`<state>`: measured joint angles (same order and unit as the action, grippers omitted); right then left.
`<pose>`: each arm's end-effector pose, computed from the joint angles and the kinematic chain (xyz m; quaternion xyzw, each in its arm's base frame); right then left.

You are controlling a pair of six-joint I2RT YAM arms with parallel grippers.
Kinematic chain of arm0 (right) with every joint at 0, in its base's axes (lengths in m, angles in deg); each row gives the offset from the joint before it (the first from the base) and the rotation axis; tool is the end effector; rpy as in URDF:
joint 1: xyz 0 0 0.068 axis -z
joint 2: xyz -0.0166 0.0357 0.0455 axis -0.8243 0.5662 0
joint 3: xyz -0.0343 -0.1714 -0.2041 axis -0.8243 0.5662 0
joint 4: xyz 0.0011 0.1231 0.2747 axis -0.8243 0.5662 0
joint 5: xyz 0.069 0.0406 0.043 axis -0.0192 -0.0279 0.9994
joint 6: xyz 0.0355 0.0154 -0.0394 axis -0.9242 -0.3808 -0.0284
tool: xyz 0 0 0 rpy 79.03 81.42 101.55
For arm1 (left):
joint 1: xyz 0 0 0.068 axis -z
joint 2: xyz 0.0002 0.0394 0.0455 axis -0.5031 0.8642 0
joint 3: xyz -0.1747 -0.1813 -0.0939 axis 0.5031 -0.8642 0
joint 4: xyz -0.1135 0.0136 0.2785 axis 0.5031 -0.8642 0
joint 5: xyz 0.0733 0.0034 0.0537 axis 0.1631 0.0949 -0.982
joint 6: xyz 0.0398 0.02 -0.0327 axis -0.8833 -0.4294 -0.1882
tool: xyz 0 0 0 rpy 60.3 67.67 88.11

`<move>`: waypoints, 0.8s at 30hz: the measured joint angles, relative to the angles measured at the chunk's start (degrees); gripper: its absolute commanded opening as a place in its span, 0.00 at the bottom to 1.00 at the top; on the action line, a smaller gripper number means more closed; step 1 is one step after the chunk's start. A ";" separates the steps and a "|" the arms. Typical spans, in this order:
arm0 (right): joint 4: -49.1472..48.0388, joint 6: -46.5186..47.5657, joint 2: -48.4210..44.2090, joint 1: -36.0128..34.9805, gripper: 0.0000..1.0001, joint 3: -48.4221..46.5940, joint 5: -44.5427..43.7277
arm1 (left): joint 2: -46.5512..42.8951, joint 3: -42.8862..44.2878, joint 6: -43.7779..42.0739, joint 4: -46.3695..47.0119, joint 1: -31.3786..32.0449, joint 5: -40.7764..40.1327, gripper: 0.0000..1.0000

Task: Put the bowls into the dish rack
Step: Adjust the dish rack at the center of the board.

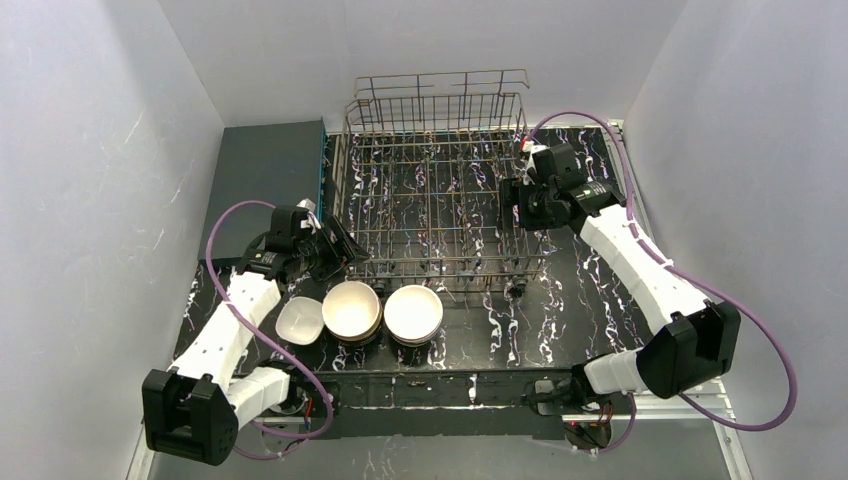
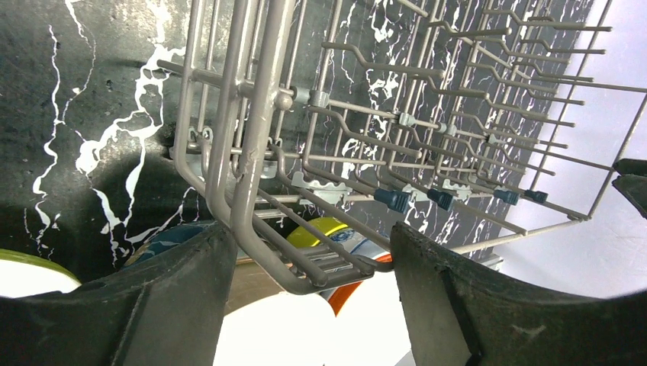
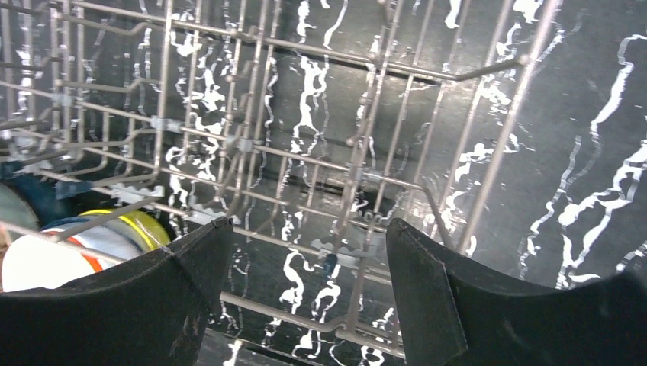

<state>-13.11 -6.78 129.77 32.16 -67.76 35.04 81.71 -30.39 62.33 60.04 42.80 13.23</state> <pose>0.3048 0.1330 0.3249 -0.0809 0.9266 0.1328 0.3423 0.2583 -0.0692 0.2470 -0.1795 0.8842 -0.3138 0.2956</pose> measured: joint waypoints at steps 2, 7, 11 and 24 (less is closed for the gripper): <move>1.49 0.46 0.31 -0.85 0.76 -0.81 -3.13 | -0.20 0.17 -0.20 -0.39 0.07 -0.66 0.70; 4.83 1.05 1.68 -2.82 0.74 -2.67 -10.86 | -0.35 0.31 -0.52 -0.72 0.28 -1.62 0.70; 7.41 1.55 3.34 -3.69 0.73 -2.60 -15.06 | -0.35 0.33 -0.66 -0.79 0.28 -1.88 0.70; 8.44 2.99 11.06 -4.00 0.59 -2.32 -12.92 | -0.35 0.74 -1.40 -1.22 0.28 -1.70 0.68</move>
<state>-4.68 -3.79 140.83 28.16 -70.07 22.13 81.36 -29.65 60.93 58.81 43.09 11.53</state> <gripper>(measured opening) 0.620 0.683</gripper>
